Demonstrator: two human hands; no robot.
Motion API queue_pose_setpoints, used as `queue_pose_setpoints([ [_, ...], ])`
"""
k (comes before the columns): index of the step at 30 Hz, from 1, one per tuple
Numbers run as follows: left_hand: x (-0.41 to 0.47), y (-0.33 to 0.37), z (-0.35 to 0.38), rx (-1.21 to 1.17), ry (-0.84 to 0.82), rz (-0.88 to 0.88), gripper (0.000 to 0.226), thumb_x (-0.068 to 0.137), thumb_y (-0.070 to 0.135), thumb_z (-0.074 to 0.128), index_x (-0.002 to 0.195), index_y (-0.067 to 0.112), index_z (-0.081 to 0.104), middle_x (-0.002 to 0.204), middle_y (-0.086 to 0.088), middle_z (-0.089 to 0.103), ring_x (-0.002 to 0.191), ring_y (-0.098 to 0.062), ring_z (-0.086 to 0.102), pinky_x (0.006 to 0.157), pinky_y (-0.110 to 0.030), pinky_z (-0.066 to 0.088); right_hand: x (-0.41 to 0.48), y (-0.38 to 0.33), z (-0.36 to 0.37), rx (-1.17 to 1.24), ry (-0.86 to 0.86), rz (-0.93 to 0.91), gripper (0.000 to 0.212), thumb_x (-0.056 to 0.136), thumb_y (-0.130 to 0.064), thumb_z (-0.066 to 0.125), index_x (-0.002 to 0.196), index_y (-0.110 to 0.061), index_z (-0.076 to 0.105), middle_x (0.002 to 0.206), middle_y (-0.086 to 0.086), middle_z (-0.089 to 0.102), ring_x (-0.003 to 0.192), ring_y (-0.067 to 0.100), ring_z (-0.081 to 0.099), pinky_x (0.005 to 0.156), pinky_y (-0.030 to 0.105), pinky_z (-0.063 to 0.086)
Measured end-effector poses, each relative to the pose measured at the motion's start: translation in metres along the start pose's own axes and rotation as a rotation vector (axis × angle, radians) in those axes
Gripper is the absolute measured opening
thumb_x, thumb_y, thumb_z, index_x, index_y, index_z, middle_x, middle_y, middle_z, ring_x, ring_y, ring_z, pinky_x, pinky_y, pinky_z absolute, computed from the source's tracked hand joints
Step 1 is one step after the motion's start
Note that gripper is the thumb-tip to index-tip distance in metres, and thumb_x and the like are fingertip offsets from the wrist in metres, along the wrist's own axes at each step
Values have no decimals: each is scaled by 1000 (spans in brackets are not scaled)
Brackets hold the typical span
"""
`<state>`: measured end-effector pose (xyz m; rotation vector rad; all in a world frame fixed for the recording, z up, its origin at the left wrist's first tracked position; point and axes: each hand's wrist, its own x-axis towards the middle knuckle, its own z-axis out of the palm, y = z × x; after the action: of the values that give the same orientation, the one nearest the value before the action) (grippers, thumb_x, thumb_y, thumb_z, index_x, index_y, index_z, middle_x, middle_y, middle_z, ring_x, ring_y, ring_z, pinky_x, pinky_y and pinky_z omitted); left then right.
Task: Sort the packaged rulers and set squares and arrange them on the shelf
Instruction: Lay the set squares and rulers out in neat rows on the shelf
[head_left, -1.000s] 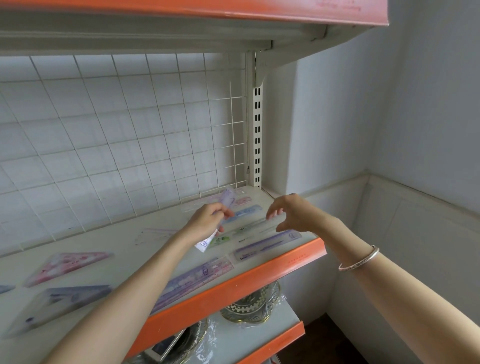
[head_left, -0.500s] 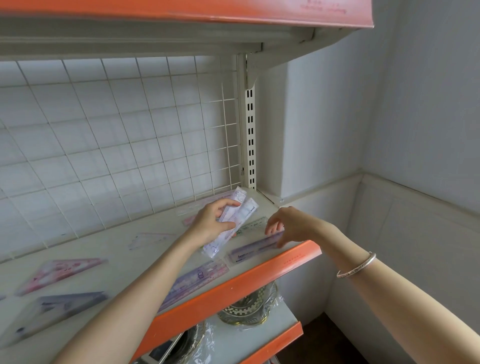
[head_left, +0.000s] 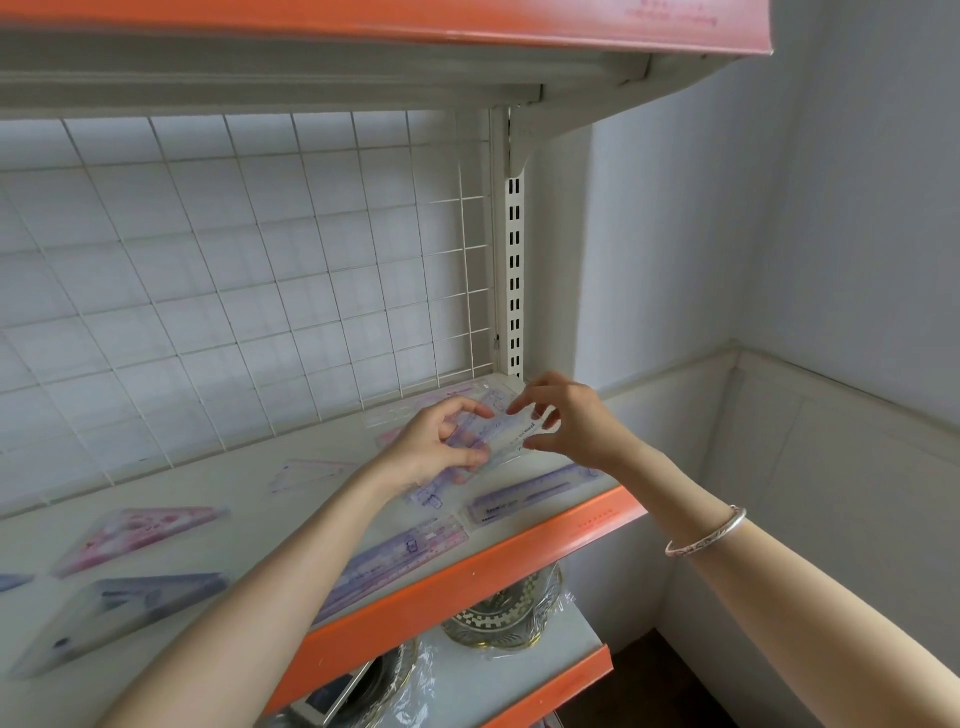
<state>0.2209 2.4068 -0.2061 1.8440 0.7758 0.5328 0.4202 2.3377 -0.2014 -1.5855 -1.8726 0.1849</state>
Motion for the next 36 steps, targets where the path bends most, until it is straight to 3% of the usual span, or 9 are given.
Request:
queue_pose_setpoints([
  [5, -1, 2, -6, 67, 42, -7, 27, 84, 2, 69, 106, 17, 63, 80, -2, 63, 60, -5, 57, 52, -19, 48, 0, 1, -3, -45, -21, 3, 33, 70, -5, 81, 100, -12, 71, 94, -4, 53, 70, 13, 54, 71, 21, 50],
  [10, -2, 1, -13, 151, 64, -41, 8, 87, 9, 67, 91, 16, 68, 76, 5, 62, 57, 0, 55, 50, -15, 46, 0, 2, -2, 29, 60, 71, 34, 68, 1, 80, 98, -12, 71, 93, -1, 55, 65, 3, 52, 65, 11, 47],
  [15, -4, 0, -14, -17, 125, -103, 9, 86, 9, 68, 88, 17, 69, 78, 4, 63, 69, -8, 55, 55, -14, 48, 0, -12, 5, 887, 176, 344, 47, 74, 15, 68, 112, -12, 59, 84, 6, 63, 66, 12, 59, 69, 21, 53],
  [17, -4, 3, -12, -81, 141, -104, 9, 86, 9, 68, 89, 17, 70, 80, 4, 64, 71, -8, 56, 57, -14, 48, 3, -20, 10, 1218, 211, 443, 32, 79, 16, 61, 103, -6, 60, 77, 8, 62, 61, 12, 61, 63, 17, 52],
  [20, -3, 7, -8, -100, 187, -98, 7, 84, 12, 70, 89, 17, 70, 79, 7, 65, 71, -6, 56, 60, -16, 48, 8, -28, 17, 1346, 183, 507, 17, 81, 12, 60, 78, -3, 69, 75, 10, 61, 57, 11, 58, 57, 14, 50],
  [26, -4, 3, -18, 398, 605, -63, 10, 74, 36, 79, 77, 29, 73, 82, 10, 68, 77, -9, 62, 64, -23, 43, 14, -32, 20, 1237, 429, 468, 12, 84, 8, 61, 80, -1, 67, 82, 6, 66, 58, 10, 51, 59, 14, 48],
  [28, -4, 1, -22, 442, 604, -89, 12, 79, 39, 73, 73, 29, 72, 81, 7, 70, 81, -15, 64, 68, -28, 47, 14, -31, 22, 1022, 513, 417, 12, 86, 1, 62, 86, -7, 71, 85, 3, 68, 62, 7, 53, 63, 15, 48],
  [32, 0, 11, -16, 154, 389, -81, 40, 94, 47, 51, 69, 26, 76, 83, 6, 75, 90, -12, 67, 92, -31, 47, 10, -31, 32, 325, 594, 50, 19, 86, -2, 64, 100, -9, 74, 79, 2, 57, 66, 9, 50, 64, 14, 42],
  [36, 0, 33, -8, -76, 363, -70, 45, 92, 48, 53, 75, 15, 78, 81, 3, 75, 90, -7, 66, 82, -19, 42, 9, -31, 40, -97, 593, -251, 27, 74, 8, 61, 97, -1, 72, 82, 8, 57, 80, 15, 45, 70, 20, 40],
])
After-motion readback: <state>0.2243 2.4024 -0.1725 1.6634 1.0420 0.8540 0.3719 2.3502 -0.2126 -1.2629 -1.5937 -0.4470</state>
